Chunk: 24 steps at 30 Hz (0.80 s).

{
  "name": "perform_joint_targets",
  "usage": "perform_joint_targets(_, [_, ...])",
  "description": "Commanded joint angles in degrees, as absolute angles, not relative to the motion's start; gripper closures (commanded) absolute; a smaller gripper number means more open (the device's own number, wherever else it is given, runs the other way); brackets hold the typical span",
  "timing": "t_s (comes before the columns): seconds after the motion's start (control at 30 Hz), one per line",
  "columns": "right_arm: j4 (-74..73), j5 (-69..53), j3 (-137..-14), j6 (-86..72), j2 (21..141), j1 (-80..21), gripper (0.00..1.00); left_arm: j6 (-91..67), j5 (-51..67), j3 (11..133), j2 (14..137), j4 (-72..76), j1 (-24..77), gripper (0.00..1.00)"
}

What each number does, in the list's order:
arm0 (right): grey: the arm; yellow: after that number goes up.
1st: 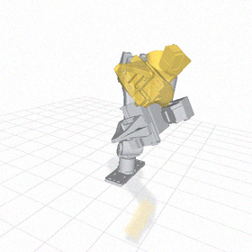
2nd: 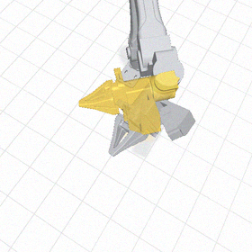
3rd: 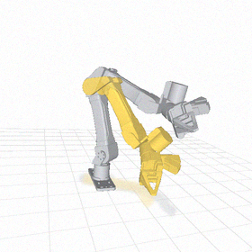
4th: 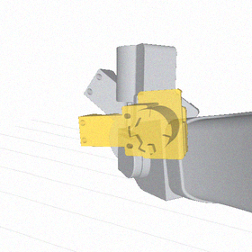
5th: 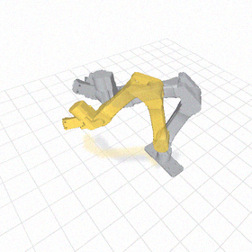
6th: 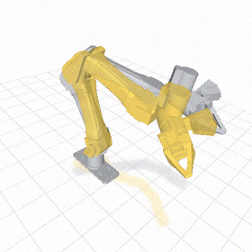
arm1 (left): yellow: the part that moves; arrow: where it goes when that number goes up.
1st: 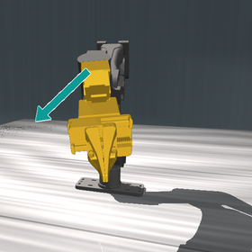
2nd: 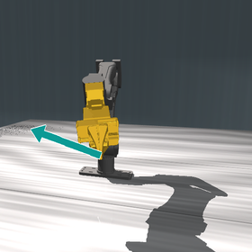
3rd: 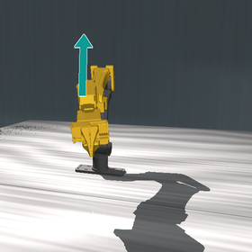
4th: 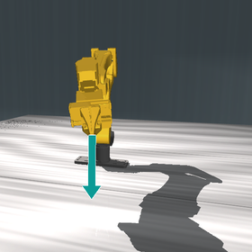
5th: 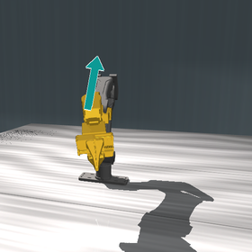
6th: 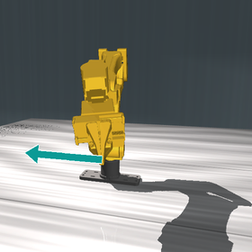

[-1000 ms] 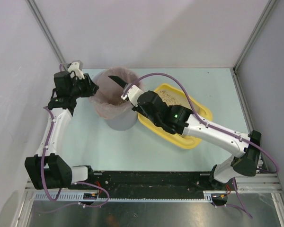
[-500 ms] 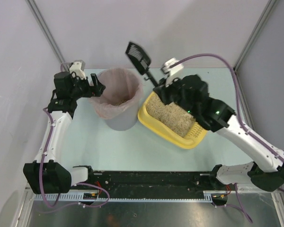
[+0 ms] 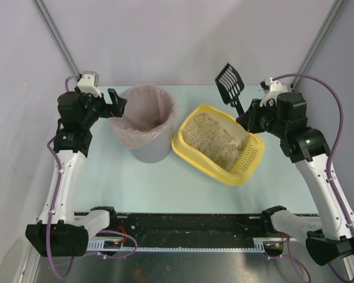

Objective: Clean the litter box

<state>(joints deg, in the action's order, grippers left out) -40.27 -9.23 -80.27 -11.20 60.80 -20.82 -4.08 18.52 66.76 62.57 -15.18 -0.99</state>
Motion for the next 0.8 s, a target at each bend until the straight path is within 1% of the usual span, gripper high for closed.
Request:
perform_joint_targets(0.0, [-48.9,-23.8,-73.7,-13.4,62.8,-13.6,1.0,-4.4,15.3,70.7,61.3,-13.0,-0.5,0.01])
perform_joint_targets(0.1, [-50.0,-27.2,-70.8,-13.1,62.9,-13.4,1.0,-5.3,15.4,73.6,62.0,-12.9,-0.5,0.0])
perform_joint_targets(0.27, [-53.6,-25.5,-70.4,-13.0,61.2,-12.3,1.0,-5.5,13.9,76.0,62.8,-13.0,-0.4,0.0])
perform_joint_targets(0.43, [-60.1,-27.9,-67.7,-13.2,65.0,-8.6,1.0,-3.8,11.3,72.9,61.8,-12.7,2.4,0.0])
perform_joint_targets(0.63, [-62.8,-33.6,-67.1,-13.0,66.8,-7.8,1.0,-2.1,8.8,69.6,62.0,-12.6,4.4,0.0])
perform_joint_targets(0.77, [-67.0,-32.6,-67.1,-12.4,70.7,-6.9,1.0,-1.4,7.3,68.9,62.3,-12.6,7.4,0.0])
